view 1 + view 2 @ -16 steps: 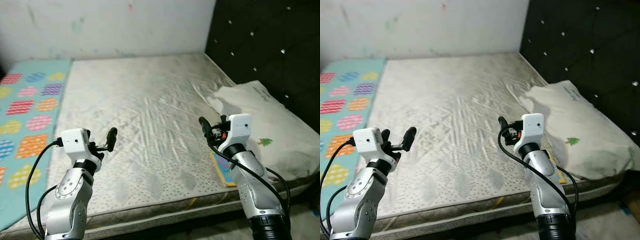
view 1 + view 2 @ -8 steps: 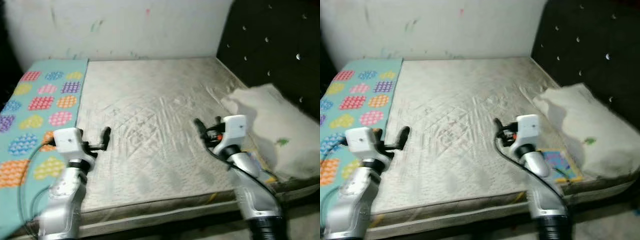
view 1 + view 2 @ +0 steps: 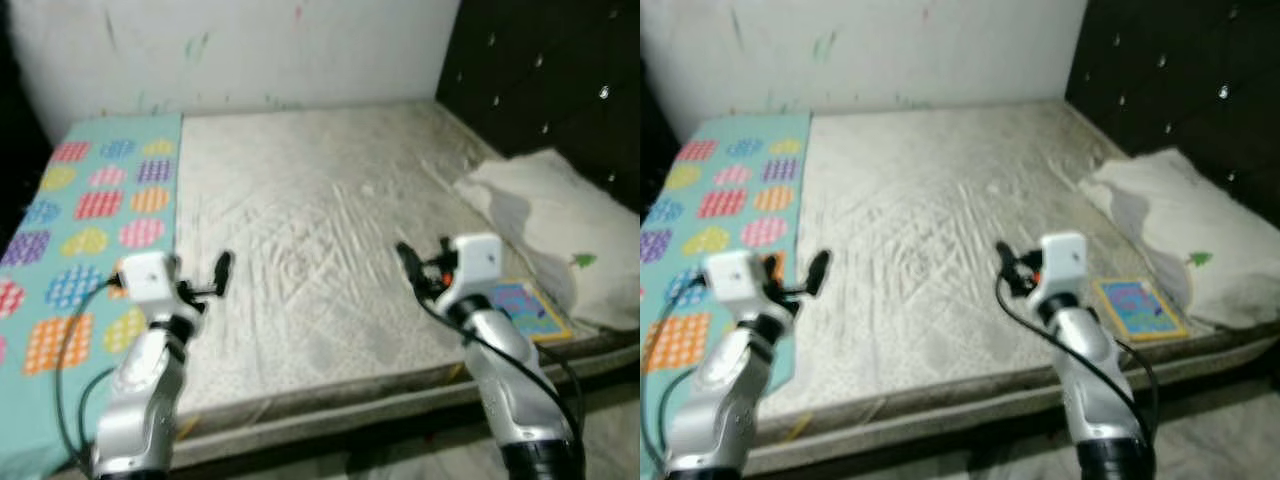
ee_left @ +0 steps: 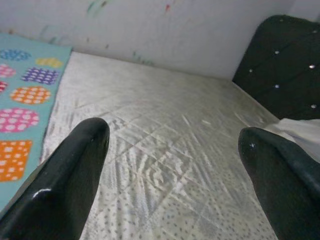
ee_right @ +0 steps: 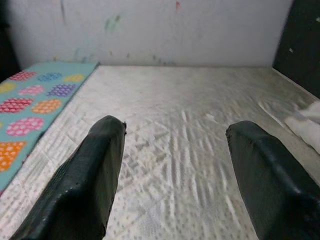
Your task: Clean up the room
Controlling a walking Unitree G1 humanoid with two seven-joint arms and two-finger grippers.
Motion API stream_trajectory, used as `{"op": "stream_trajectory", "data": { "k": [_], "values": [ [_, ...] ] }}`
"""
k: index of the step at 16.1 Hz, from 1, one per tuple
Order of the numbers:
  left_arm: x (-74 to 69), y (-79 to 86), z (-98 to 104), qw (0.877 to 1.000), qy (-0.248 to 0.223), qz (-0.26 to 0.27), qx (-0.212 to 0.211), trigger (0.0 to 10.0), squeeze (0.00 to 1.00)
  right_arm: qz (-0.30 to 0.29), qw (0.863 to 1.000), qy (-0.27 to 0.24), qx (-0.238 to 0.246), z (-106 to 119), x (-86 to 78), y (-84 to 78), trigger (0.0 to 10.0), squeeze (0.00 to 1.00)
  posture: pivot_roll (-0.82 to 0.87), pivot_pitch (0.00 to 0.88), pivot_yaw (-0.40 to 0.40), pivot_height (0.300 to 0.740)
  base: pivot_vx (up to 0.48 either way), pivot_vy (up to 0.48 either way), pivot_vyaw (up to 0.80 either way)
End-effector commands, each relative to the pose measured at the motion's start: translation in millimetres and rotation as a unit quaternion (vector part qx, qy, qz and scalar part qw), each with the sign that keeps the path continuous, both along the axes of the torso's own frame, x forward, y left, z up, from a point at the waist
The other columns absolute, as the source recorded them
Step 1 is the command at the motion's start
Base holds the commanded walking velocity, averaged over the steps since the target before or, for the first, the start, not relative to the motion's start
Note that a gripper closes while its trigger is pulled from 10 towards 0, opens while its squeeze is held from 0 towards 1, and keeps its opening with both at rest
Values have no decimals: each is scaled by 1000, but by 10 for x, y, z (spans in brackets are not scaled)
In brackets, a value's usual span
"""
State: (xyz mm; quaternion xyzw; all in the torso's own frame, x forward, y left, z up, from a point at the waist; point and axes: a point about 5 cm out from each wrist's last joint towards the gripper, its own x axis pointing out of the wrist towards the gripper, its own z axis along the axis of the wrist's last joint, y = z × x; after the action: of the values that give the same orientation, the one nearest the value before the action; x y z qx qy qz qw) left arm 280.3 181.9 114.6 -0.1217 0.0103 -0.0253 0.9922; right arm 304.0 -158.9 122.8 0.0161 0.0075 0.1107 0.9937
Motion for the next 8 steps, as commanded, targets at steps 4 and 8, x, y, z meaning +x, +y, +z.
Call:
{"op": "stream_trajectory", "data": {
  "k": [4,8],
  "values": [
    [-5,90,9,1000,-3,16,19,10000,0,6,1000,-12,-1,65,25,53,10000,0,-124,0,-15,740,0,480,0],
    [2,95,16,1000,-4,14,22,10000,0,5,1000,-10,2,56,24,66,10000,0,-123,0,-12,740,0,480,336]
  ]
}}
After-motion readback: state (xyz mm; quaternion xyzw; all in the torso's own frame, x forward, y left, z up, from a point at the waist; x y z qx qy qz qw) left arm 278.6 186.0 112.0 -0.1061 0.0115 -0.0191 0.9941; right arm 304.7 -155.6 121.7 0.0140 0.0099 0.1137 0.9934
